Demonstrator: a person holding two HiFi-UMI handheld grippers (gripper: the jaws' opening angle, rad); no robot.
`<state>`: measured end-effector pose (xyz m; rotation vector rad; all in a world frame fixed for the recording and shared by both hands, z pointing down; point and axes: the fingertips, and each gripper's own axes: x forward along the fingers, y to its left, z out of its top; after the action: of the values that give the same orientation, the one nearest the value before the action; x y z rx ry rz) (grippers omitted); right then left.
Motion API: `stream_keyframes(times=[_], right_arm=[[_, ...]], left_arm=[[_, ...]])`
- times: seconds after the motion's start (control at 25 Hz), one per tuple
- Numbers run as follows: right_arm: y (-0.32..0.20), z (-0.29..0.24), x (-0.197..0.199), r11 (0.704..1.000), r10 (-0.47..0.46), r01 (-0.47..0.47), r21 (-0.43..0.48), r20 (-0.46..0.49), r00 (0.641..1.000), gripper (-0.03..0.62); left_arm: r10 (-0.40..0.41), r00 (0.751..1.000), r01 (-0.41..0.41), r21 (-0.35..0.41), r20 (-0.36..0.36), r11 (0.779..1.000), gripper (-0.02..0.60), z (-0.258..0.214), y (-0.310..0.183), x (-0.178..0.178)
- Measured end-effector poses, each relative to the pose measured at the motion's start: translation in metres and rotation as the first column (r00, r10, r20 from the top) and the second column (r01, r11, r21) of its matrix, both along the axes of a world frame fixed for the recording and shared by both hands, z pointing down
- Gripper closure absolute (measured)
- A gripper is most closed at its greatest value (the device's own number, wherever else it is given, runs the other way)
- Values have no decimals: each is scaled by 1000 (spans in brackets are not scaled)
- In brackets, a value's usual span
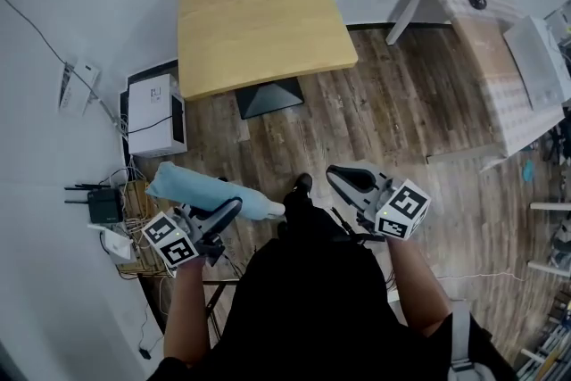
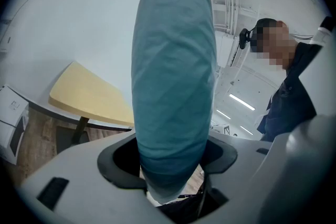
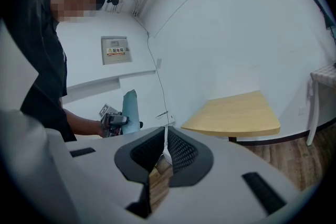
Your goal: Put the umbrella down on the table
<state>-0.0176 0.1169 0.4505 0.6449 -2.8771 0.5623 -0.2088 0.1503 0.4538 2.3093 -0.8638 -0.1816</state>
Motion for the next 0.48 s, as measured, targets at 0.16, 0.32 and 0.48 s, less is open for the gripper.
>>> stream_keyframes(times=[0.16,0.32,0.48], right_arm=[[-45,5,-3,1000,-10,10,-9,9,1000,566],[-91,7,0,999,-28,28,-22,19,999,566],[-135,9,0,998,-51,52,-30,32,998,566]], left_arm=[[-9,1000,9,-20,7,1000,288,1,-47,-5],[-11,1000,12,-36,22,999,288,-3,-96,-3],[-23,999,24,-30,32,999,288,-11,-142,-1]])
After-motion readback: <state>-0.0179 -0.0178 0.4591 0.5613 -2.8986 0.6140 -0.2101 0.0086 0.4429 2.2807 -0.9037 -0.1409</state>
